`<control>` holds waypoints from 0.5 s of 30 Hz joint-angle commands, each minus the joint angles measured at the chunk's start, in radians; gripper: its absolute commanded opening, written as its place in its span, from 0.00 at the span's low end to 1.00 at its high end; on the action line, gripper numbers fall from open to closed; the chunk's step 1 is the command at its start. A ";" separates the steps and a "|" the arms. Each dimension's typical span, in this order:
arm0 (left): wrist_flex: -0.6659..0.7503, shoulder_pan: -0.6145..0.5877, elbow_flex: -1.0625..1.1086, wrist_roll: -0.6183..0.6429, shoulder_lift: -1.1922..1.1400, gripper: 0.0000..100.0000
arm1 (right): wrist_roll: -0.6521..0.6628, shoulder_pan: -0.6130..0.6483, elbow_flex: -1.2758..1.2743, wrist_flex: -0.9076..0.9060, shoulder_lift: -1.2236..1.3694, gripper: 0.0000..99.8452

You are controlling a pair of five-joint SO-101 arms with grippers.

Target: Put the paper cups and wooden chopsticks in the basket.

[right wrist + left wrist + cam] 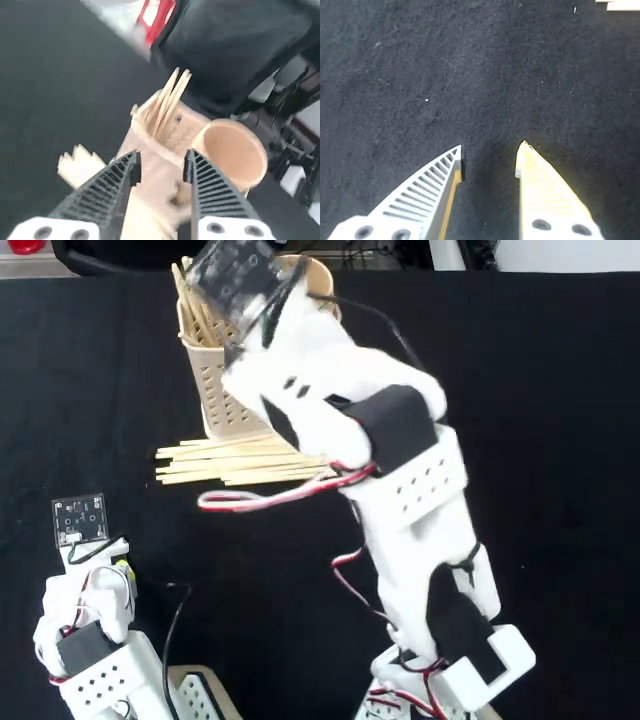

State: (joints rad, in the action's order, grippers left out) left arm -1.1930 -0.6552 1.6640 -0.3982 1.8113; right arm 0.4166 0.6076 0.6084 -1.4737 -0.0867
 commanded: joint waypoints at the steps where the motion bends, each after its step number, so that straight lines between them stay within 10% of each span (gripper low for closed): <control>1: 0.018 0.005 -0.012 -0.002 0.003 0.19 | 0.150 0.071 0.036 -0.227 -0.004 0.16; 9: 0.018 0.002 -0.012 -0.002 0.003 0.19 | 0.388 0.203 -0.423 -0.224 0.004 0.17; 15: 0.018 0.005 -0.012 -0.002 0.003 0.19 | 0.462 0.130 -0.806 0.189 0.085 0.17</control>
State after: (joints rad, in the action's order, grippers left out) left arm -1.1930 -0.6552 1.6640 -0.3982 1.8113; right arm 0.8523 0.7795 -0.0621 -1.4937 -0.0161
